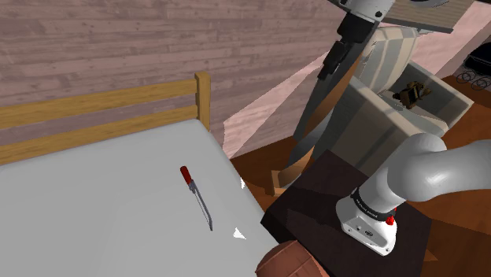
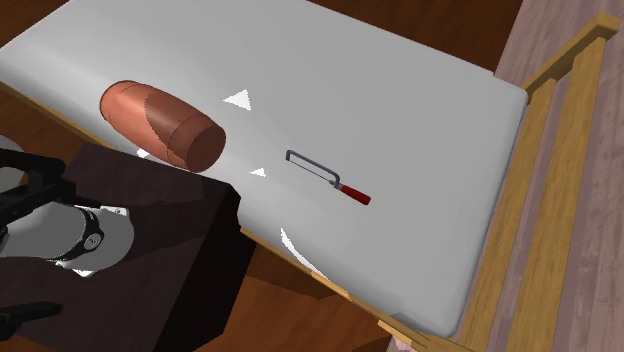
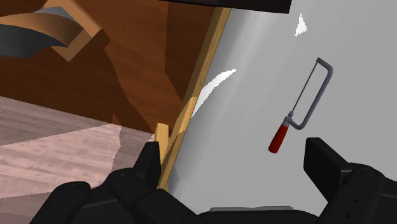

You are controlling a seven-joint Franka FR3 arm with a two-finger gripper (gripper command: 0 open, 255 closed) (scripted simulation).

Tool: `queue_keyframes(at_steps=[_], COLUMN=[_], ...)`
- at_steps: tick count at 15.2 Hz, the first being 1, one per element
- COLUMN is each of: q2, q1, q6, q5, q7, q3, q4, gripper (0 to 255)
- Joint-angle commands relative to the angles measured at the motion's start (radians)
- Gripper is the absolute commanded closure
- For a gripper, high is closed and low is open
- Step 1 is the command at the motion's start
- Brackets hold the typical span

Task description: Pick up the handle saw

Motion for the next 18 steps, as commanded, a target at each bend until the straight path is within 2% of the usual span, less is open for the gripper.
queue_keyframes(at_steps=[1, 9, 18], q2=[0.000, 0.080, 0.302], q1=[0.000, 0.029, 0.045], q6=[0.000, 0.222, 0.487], q5=[0.000, 0.070, 0.106], q7=[0.000, 0.176, 0.385], q3=[0.000, 0.159, 0.343], q4=[0.000, -0.130, -0.163], gripper=[0, 0, 0])
